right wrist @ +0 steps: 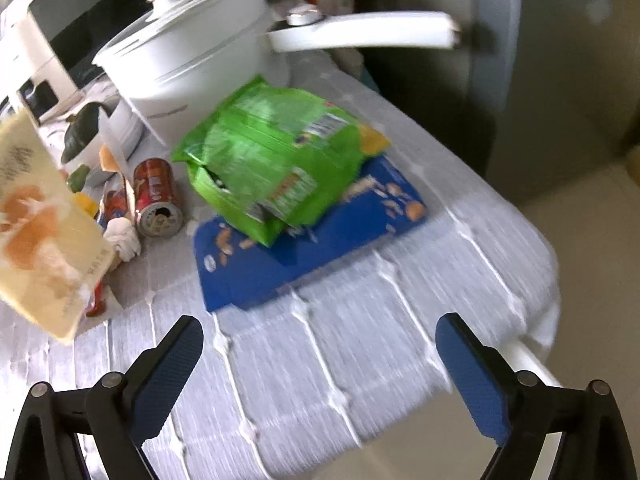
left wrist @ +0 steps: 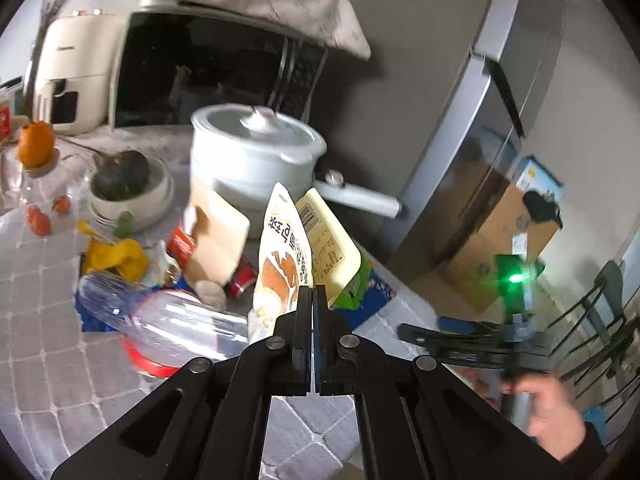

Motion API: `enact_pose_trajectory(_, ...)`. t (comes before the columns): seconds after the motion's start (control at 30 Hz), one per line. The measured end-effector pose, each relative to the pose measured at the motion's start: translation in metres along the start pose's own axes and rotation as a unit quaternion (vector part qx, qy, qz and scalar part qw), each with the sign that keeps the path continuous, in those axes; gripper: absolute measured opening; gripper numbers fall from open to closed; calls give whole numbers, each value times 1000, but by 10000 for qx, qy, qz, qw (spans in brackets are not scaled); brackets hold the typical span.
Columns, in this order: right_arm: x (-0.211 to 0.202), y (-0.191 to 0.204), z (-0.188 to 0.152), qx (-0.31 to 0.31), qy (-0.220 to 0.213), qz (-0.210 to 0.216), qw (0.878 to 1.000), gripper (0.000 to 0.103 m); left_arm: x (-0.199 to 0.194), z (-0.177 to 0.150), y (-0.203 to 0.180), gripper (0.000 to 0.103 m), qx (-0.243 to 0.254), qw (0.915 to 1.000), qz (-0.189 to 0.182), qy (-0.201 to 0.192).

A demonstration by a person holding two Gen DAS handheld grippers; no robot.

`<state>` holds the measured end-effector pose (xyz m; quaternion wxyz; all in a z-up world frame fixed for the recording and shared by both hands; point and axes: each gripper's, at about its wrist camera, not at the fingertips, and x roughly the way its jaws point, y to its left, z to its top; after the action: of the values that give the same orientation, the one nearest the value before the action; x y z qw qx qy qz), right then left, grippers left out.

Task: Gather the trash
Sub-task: 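Grasp the green chip bag with the right gripper and lift it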

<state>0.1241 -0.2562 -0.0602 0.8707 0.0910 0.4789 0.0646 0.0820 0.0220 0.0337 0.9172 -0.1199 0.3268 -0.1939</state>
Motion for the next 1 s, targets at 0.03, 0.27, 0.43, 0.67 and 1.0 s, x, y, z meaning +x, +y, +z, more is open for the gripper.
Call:
enact_pose_trajectory(0.03, 3, 5, 3, -63, -18, -7, 10000, 97, -7, 1, 3, 0, -41, 10000, -26, -67)
enact_pose_trajectory(0.27, 53, 59, 33, -971, -73, -490, 9940, 92, -38, 10, 30, 0, -327, 9986, -63, -407)
enact_pose_trajectory(0.43, 91, 83, 52, -1393, -128, -881, 9862, 89, -47, 20, 49, 0, -420, 9973, 177, -575)
enact_pose_trajectory(0.67, 140, 89, 67, -1748, -17, -1305, 9759, 74, -54, 27, 64, 0, -448, 9957, 316, -747)
enact_pose_trajectory(1.0, 133, 85, 72, -1762, -288, -1398, 9740, 7, -46, 25, 69, 0, -470, 9964, 384, -597)
